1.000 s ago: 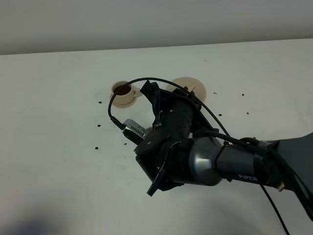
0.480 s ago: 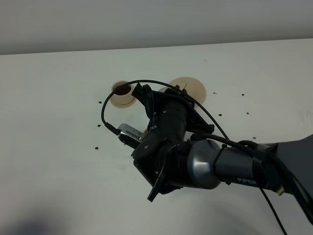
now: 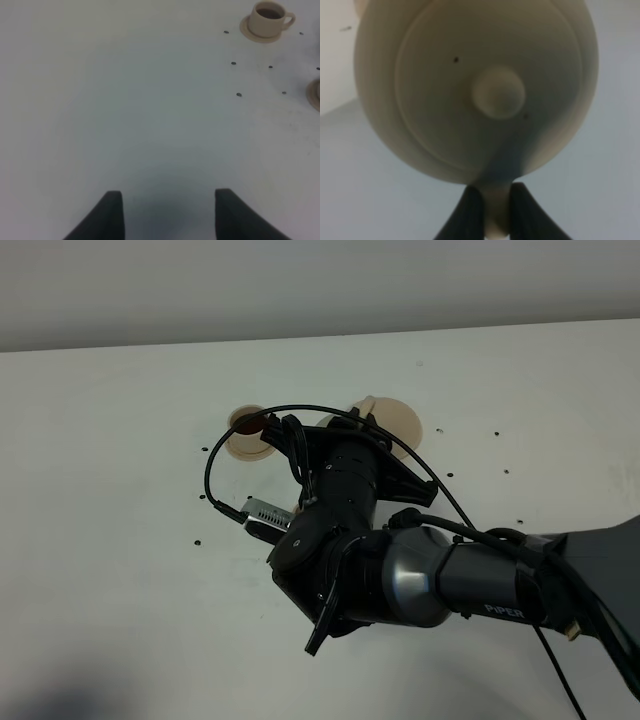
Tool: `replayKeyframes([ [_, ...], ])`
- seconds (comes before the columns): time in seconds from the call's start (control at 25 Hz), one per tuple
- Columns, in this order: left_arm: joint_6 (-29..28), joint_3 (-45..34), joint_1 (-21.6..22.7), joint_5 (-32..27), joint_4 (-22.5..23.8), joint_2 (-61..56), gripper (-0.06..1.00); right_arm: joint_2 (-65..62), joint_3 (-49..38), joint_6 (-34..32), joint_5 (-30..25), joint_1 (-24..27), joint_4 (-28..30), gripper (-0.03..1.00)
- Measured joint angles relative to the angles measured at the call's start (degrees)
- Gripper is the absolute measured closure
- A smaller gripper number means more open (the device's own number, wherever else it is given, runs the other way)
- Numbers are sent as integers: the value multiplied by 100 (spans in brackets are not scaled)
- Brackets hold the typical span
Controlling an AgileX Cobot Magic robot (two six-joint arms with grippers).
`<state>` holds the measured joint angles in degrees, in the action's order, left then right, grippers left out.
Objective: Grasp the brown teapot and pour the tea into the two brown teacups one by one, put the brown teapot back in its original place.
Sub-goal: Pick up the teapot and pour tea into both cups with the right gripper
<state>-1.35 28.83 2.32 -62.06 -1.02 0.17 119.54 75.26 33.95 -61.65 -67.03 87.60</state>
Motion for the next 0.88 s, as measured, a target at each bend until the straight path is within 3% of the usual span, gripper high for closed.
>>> replayKeyframes([
  [0.44, 0, 0, 0, 0, 0, 0, 54, 0, 0, 237, 146, -9, 403, 86],
  [0.88, 0, 0, 0, 0, 0, 0, 54, 0, 0, 509, 184, -13, 432, 86],
])
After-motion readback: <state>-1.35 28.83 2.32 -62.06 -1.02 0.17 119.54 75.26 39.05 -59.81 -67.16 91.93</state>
